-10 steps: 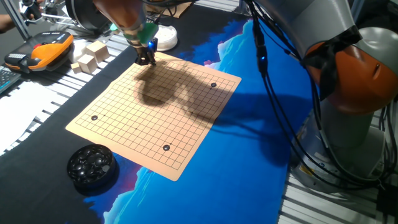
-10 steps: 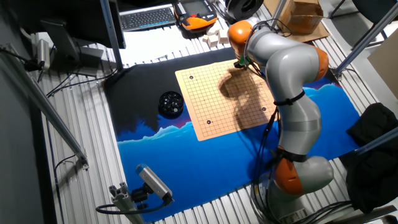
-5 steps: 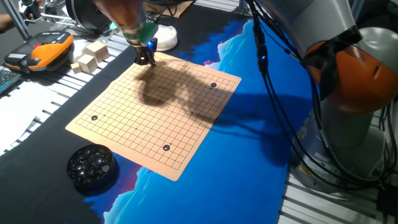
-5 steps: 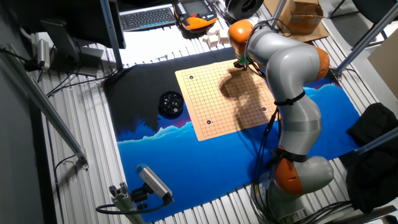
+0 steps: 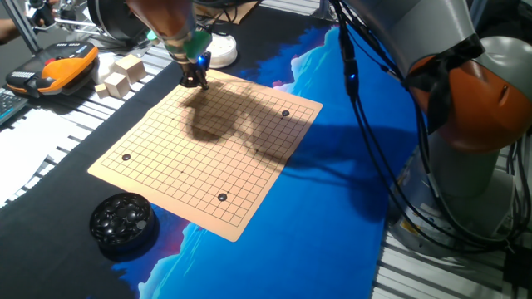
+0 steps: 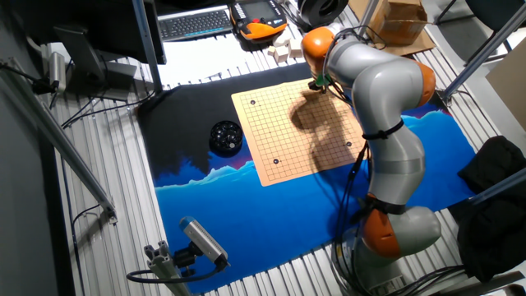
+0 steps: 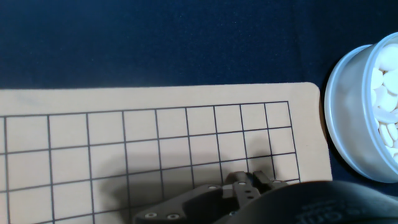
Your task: Play the first move as black on the 3-4 point in the upper right corner of the Go board
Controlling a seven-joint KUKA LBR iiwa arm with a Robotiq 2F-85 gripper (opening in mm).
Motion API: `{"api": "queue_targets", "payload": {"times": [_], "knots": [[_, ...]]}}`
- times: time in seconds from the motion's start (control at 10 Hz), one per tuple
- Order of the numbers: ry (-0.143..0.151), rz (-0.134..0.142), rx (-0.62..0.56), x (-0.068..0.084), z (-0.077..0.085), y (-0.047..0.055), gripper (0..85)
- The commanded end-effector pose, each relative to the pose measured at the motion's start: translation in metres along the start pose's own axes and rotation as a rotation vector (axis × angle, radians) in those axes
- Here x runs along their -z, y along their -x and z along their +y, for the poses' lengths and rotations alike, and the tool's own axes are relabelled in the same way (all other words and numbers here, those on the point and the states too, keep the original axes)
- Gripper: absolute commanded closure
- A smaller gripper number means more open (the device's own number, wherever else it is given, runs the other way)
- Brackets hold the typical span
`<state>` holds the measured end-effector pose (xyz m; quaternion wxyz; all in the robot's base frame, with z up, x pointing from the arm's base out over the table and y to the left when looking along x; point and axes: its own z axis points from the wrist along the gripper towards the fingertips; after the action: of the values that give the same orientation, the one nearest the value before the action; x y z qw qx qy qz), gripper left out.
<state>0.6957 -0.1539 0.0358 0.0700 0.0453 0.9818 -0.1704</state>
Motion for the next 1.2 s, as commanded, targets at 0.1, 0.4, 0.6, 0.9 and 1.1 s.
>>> {"api": "queue_targets", "payload": {"times": [0.1, 0.4, 0.6, 0.9, 1.1], "knots": [[0.032, 0.0, 0.0, 0.0, 0.001, 0.0, 68.0], [0.068, 0.012, 0.02, 0.001, 0.001, 0.0, 85.0], [0.105, 0.021, 0.015, 0.002, 0.001, 0.0, 85.0], [0.17, 0.049, 0.002, 0.014, 0.001, -0.001, 85.0], [0.204, 0.064, 0.01, 0.024, 0.0, -0.002, 85.0]]}}
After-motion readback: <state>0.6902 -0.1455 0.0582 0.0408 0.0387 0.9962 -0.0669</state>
